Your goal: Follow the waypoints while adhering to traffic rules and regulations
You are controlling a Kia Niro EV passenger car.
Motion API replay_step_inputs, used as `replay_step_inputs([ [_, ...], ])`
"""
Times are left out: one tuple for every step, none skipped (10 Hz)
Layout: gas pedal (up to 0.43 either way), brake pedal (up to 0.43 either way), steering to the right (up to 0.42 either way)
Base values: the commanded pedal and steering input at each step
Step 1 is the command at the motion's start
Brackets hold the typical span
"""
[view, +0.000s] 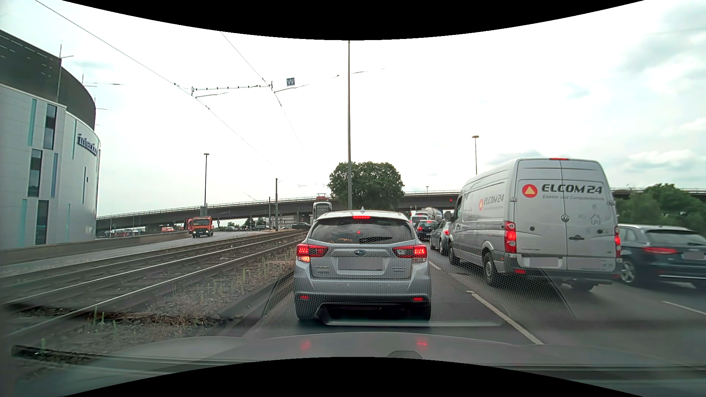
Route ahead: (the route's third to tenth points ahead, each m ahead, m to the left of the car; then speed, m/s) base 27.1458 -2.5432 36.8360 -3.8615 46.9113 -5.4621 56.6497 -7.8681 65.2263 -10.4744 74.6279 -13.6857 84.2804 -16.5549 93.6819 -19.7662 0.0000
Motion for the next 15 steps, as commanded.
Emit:
replay_step_inputs([
  [0.0, 0.232, -0.007],
  [0.0, 0.232, -0.008],
  [0.0, 0.232, -0.008],
  [0.0, 0.226, -0.007],
  [0.0, 0.232, -0.007],
  [0.0, 0.232, -0.007],
  [0.0, 0.232, -0.007],
  [0.0, 0.232, -0.008],
  [0.0, 0.226, -0.008],
  [0.0, 0.232, -0.008],
  [0.0, 0.232, -0.007],
  [0.0, 0.226, -0.008],
  [0.0, 0.232, -0.008],
  [0.0, 0.232, -0.007],
  [0.0, 0.232, -0.007],
])
